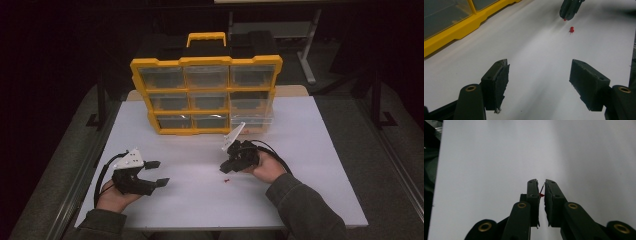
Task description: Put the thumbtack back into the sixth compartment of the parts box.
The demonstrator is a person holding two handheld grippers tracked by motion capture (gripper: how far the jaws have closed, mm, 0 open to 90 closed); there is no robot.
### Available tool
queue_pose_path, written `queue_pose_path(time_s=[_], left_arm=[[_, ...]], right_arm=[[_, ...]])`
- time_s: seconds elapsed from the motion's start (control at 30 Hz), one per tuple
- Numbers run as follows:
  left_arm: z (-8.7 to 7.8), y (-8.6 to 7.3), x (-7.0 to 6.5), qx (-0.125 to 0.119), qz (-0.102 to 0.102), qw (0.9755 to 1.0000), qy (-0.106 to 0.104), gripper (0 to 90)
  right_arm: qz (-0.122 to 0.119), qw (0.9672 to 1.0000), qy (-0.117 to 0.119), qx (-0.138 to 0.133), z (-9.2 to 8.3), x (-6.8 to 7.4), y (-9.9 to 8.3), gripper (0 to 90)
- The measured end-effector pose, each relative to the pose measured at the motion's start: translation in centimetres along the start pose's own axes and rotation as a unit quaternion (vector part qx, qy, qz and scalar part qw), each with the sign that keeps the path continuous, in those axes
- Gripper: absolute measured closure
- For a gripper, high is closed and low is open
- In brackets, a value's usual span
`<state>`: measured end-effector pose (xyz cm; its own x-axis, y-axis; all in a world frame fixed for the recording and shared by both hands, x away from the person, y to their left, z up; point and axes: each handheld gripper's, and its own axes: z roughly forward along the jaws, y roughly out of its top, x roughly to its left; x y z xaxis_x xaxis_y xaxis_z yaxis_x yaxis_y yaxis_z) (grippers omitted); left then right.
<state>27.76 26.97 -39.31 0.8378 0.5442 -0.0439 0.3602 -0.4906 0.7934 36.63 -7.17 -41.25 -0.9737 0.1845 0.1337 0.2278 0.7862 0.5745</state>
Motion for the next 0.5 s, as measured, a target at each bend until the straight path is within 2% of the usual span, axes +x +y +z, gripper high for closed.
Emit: queue_pose_path(time_s=[0.27, 0.5], left_arm=[[0.1, -0.1, 0.0, 0.001, 0.0, 1.0, 0.0, 30.2], [0.0, -0.2, 0.1, 0.002, -0.006, 1.0, 0.005, 28.8]], right_arm=[[-0.006, 0.9997, 0.013, -0.02, -2.2, 0.2, 1.3, 81.2], [-0.018, 0.9993, 0.008, -0.03, -4.7, 0.3, 2.8, 81.2]])
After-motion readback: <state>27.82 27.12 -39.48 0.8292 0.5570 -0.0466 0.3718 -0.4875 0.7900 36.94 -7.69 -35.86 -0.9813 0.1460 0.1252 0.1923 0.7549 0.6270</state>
